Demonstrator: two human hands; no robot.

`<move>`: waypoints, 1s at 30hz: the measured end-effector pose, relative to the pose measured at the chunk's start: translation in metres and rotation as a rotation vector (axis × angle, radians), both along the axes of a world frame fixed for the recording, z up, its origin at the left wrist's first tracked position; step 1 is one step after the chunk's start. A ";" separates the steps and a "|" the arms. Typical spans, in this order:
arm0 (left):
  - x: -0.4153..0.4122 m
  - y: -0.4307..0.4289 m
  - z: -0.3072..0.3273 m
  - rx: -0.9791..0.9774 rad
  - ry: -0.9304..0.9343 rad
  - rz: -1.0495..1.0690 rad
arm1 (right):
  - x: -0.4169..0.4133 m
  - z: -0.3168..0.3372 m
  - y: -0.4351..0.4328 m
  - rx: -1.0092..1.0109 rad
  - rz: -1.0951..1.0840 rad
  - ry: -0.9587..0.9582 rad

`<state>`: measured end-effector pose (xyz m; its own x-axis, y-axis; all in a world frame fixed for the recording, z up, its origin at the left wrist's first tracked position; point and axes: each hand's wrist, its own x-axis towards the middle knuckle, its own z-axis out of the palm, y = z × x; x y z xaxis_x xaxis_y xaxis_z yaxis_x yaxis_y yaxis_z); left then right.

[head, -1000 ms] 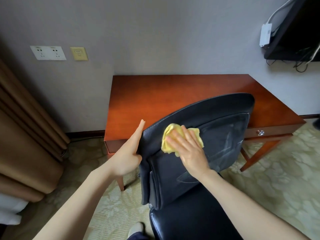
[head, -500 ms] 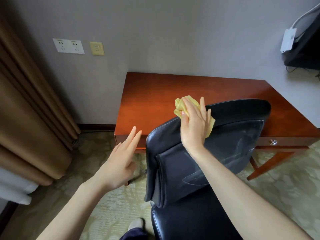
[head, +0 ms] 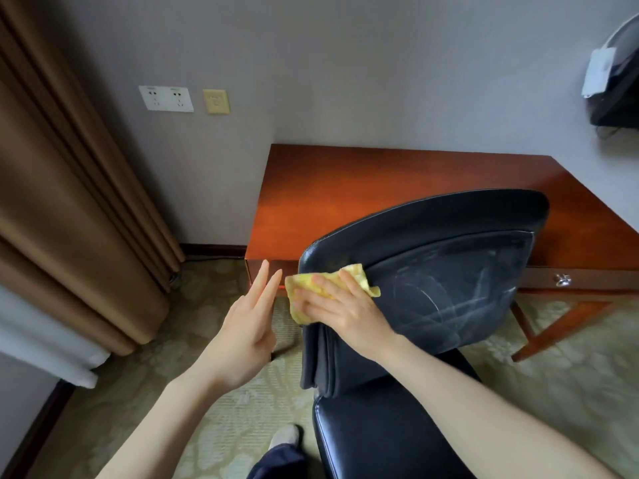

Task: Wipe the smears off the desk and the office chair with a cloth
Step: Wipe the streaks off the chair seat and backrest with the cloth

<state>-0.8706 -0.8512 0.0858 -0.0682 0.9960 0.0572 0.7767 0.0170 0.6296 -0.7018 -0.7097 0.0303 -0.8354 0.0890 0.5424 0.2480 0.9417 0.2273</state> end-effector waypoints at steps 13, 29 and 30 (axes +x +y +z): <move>0.071 0.050 0.005 0.215 0.365 -0.230 | 0.088 0.042 -0.068 -1.352 -0.541 0.770; 0.192 0.065 -0.013 0.067 -0.100 -0.462 | 0.237 0.054 -0.098 -1.942 -0.737 2.029; 0.208 0.065 -0.014 0.071 -0.087 -0.445 | 0.257 0.057 -0.097 -1.952 -0.707 2.032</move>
<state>-0.6626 -0.7862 0.0717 0.3580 0.9232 0.1395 0.6429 -0.3521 0.6802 -0.4453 -0.8066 0.0871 0.2544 0.7248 -0.6403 -0.7288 -0.2915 -0.6196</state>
